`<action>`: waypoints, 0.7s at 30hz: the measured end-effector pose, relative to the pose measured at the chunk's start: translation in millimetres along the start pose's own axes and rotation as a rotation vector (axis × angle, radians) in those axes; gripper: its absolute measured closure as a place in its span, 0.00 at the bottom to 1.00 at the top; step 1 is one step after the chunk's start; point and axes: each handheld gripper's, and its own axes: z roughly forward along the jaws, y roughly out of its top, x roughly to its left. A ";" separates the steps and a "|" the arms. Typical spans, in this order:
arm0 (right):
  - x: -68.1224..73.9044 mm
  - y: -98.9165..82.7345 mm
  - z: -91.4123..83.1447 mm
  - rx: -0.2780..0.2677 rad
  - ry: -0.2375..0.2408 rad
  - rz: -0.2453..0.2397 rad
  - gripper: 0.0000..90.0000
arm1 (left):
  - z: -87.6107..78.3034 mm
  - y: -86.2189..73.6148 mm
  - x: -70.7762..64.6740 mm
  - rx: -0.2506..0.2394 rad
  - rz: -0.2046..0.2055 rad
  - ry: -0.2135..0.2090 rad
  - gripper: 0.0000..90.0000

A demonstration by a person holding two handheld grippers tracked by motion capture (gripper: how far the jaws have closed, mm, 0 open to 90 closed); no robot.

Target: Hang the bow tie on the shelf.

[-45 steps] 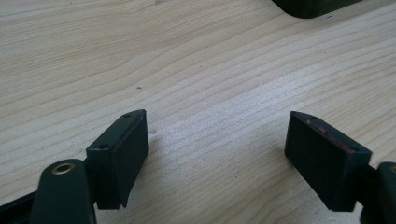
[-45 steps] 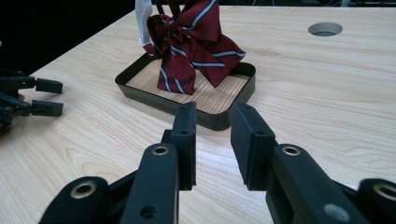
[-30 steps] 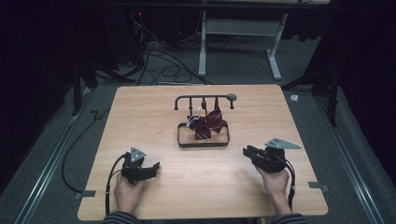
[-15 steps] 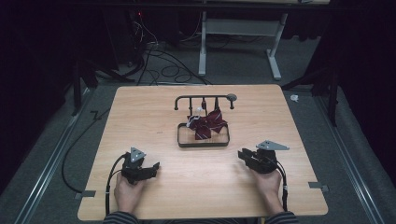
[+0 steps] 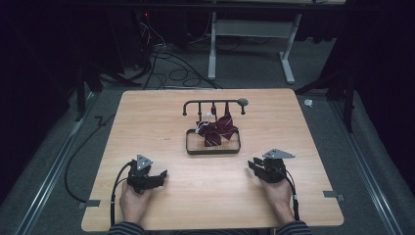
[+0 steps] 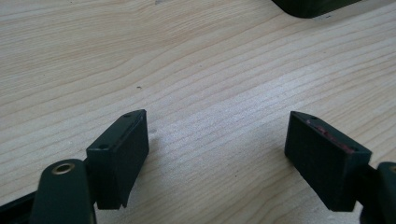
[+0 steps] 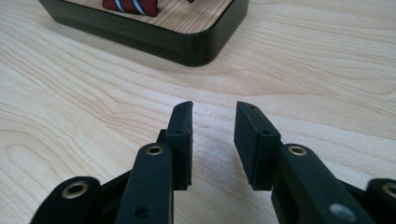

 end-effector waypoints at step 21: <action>9.6 -0.2 10.5 0.051 -0.061 -0.077 0.61 | 0.0 -0.1 0.0 0.000 0.000 0.000 0.25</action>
